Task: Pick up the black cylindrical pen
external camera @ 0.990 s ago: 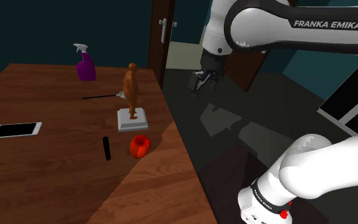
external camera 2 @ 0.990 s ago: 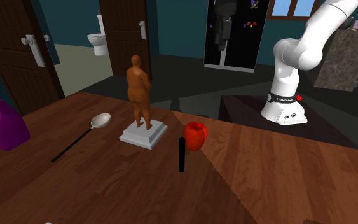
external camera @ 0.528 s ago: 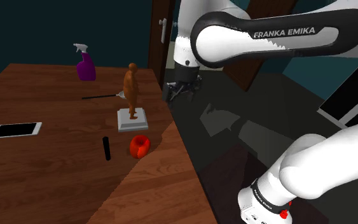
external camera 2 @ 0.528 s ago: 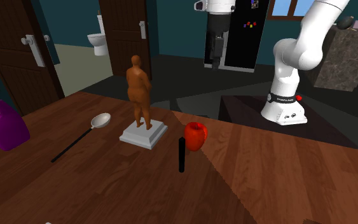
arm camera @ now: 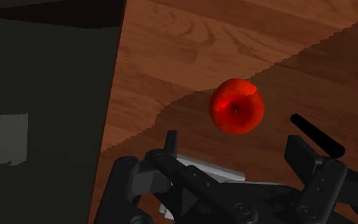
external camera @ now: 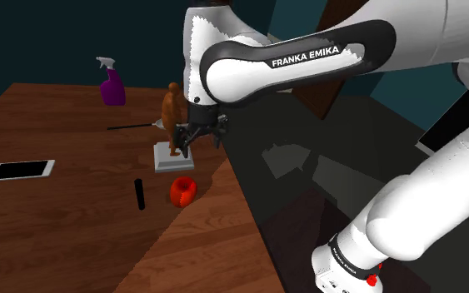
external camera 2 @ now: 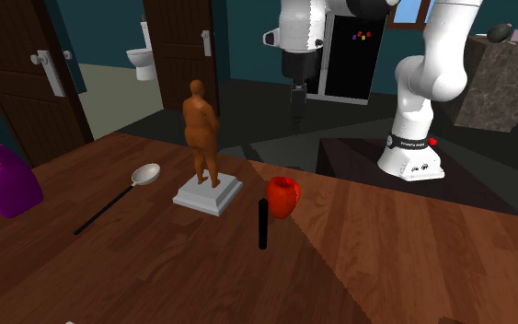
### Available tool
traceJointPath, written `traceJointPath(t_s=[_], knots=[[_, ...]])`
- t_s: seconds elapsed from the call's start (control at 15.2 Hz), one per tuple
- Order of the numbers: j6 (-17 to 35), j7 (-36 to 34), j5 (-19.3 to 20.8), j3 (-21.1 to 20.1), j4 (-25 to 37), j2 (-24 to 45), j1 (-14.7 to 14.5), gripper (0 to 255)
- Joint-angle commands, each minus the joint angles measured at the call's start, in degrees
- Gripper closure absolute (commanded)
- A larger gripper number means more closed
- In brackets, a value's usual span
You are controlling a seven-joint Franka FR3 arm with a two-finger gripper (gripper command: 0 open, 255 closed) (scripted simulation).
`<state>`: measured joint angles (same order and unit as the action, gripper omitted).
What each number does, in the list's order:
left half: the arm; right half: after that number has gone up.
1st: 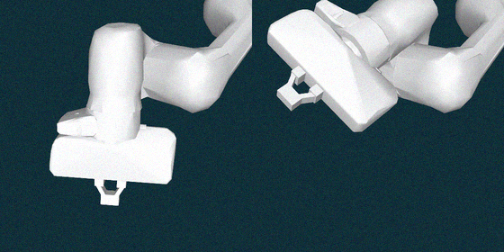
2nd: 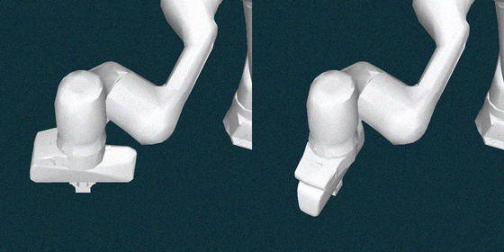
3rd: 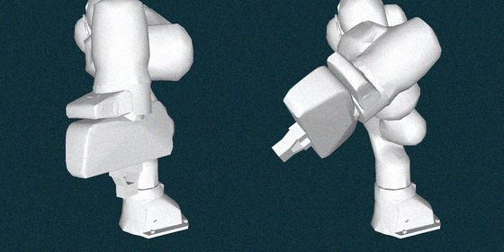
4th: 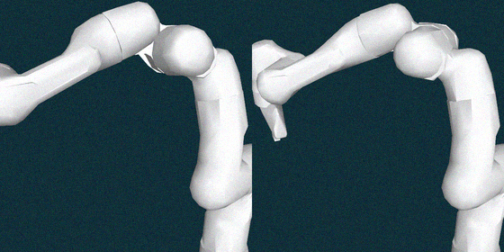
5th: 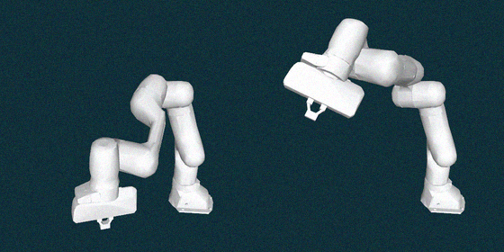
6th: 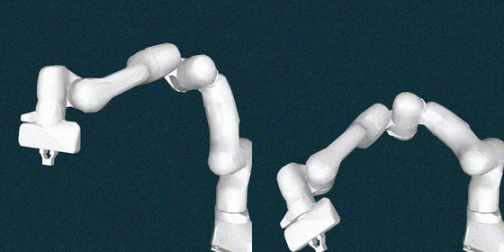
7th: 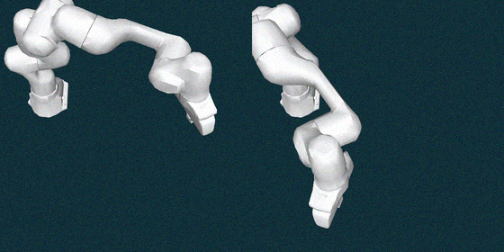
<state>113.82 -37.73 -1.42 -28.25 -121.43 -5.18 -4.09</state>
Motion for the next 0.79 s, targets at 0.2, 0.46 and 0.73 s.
traceJointPath(t_s=[0.2,0.46,0.73], knots=[[1.6,-9.0,4.3,-2.2,8.2,11.8,-1.9,0],[1.8,-15.3,8.1,-2.3,16.2,21.5,-5.0,0],[0.9,-20.3,11.2,-1.3,25.8,31.2,-9.0,0]])
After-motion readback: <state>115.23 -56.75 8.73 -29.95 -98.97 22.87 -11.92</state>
